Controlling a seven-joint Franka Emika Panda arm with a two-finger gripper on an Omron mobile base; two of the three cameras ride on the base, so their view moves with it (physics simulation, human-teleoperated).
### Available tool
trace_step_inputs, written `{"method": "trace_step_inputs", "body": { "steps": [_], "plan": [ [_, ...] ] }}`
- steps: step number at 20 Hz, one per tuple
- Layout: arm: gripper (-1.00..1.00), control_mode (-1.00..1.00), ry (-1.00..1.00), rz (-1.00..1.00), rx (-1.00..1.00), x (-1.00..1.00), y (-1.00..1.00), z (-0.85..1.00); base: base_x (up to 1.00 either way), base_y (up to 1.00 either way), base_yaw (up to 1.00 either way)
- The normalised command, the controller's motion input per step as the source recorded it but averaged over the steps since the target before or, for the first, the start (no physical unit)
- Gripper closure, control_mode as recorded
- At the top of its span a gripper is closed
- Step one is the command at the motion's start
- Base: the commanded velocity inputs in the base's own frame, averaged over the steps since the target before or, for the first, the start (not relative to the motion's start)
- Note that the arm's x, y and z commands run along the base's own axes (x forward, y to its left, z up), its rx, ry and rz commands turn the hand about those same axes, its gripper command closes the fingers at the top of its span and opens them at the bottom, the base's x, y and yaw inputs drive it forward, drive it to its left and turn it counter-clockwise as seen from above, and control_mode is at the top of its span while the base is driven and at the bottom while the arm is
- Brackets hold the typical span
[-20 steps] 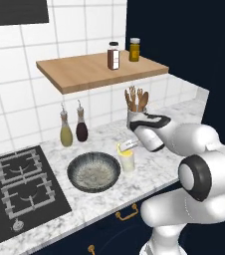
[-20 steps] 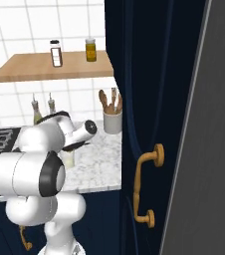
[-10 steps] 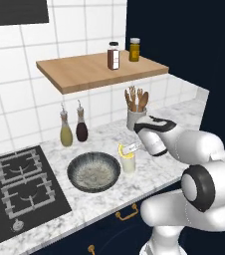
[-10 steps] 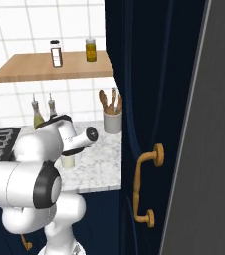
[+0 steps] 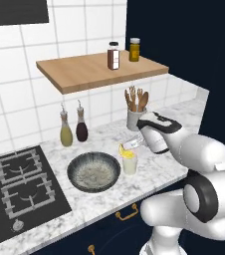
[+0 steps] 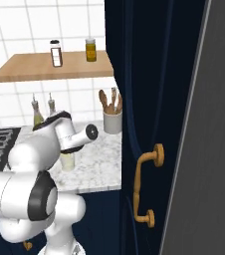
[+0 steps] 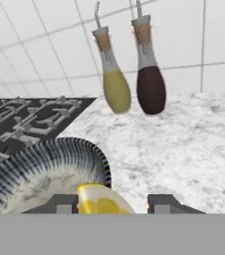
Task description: Grab a lemon wedge from the fridge and one ice cube from the ice bowl, and put them in the glass of lemonade.
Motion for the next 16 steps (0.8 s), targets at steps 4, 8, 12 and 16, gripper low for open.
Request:
{"method": "trace_step_inputs", "body": {
  "steps": [4,8,12,16],
  "plan": [
    [-1.0,-1.0,-0.13,0.0,0.01,-0.03,0.0,0.64,0.0,0.0,0.0],
    [-1.0,-1.0,0.06,0.0,-0.05,-0.23,0.39,0.46,0.0,0.0,0.0],
    [-1.0,-1.0,0.51,0.0,-0.32,-0.04,0.99,0.07,0.0,0.0,0.0],
    [-1.0,-1.0,0.78,-0.01,-0.46,0.23,1.0,-0.01,0.0,0.0,0.0]
  ]
}}
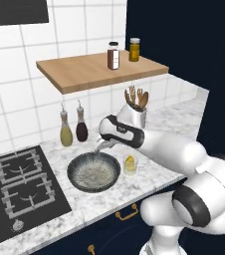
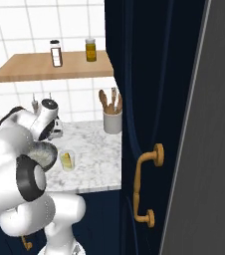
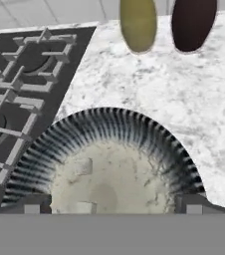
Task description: Grab a lemon wedge from the fridge and one ice cube from the ice bowl, and put them in the glass of lemonade.
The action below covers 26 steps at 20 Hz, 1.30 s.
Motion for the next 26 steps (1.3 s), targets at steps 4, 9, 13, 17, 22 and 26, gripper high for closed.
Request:
{"method": "trace_step_inputs", "body": {
  "steps": [4,9,13,17,22,26],
  "plan": [
    [-1.0,-1.0,0.59,-0.01,-0.31,0.27,0.65,-0.17,0.0,0.0,0.0],
    [-1.0,-1.0,0.09,0.0,-0.27,-0.27,0.08,-0.73,0.0,0.0,0.0],
    [-1.0,-1.0,0.0,-0.02,-0.32,-0.37,0.0,-0.97,0.0,0.0,0.0],
    [-1.0,-1.0,0.0,-0.05,-0.07,-0.15,0.0,-0.71,0.0,0.0,0.0],
    [-1.0,-1.0,-0.05,-0.06,0.0,-0.17,-0.03,-0.43,0.0,0.0,0.0],
    [-1.0,-1.0,-0.06,-0.08,0.0,-0.09,-0.17,-0.32,0.0,0.0,0.0]
  ]
}}
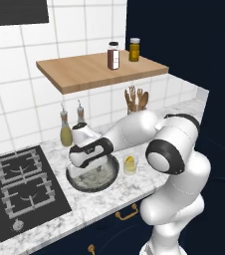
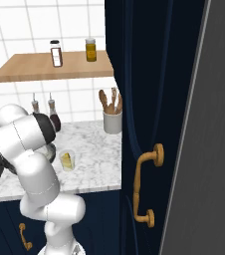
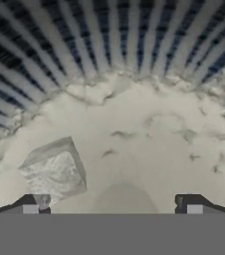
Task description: Grab a lemon wedge from the fridge and one ice cube from the ice bowl, and put them in the glass of lemonade.
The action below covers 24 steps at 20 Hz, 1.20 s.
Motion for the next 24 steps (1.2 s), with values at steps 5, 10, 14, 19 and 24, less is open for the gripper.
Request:
{"method": "trace_step_inputs", "body": {
  "steps": [5,10,14,19,24],
  "plan": [
    [-1.0,-1.0,-0.14,-0.06,0.0,-0.39,-0.26,-0.1,0.0,0.0,0.0],
    [-1.0,-1.0,-0.01,0.0,0.0,-0.24,-0.03,-0.06,0.0,0.0,0.0],
    [-1.0,-1.0,-0.01,0.0,0.0,0.03,0.0,0.0,0.0,0.0,0.0],
    [-1.0,-1.0,0.0,0.0,0.0,0.27,0.01,0.0,0.0,0.0,0.0],
    [-1.0,-1.0,0.0,0.0,0.0,0.14,0.0,0.0,0.0,0.0,0.0]
  ]
}}
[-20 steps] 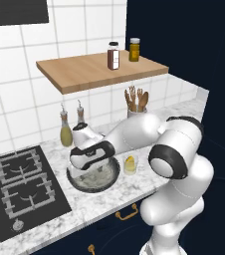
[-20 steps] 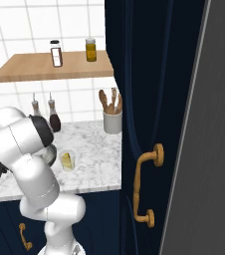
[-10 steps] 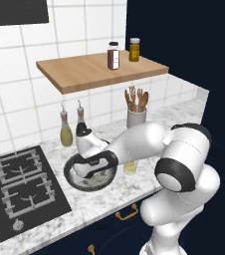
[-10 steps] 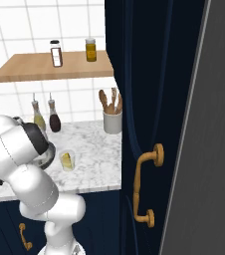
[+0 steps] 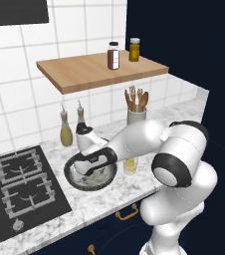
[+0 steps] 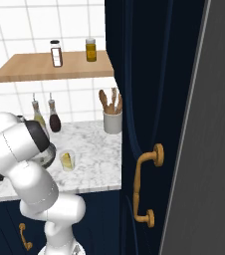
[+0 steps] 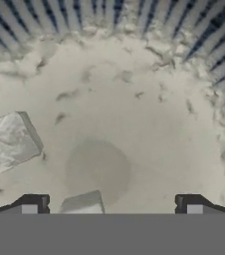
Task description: Grab a lemon wedge from the fridge and one ice cube from the ice bowl, and put them in the glass of lemonade.
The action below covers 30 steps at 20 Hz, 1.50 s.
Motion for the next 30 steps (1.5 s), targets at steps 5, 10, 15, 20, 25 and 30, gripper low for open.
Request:
{"method": "trace_step_inputs", "body": {
  "steps": [5,10,15,20,25,30],
  "plan": [
    [-1.0,-1.0,-0.01,0.0,0.0,-0.04,0.14,-0.06,0.0,0.0,0.0],
    [1.0,-1.0,-0.03,0.0,0.0,0.08,0.1,-0.04,0.0,0.0,0.0],
    [1.0,-1.0,-0.02,0.0,0.0,0.03,0.02,-0.1,0.0,0.0,0.0],
    [1.0,-1.0,-0.02,0.0,0.0,0.0,0.0,-0.01,0.0,0.0,0.0],
    [1.0,-1.0,-0.12,-0.03,0.02,-0.02,-0.07,0.16,0.0,0.0,0.0],
    [1.0,-1.0,-0.15,-0.21,0.06,-0.2,-0.61,0.92,0.0,0.0,0.0]
  ]
}}
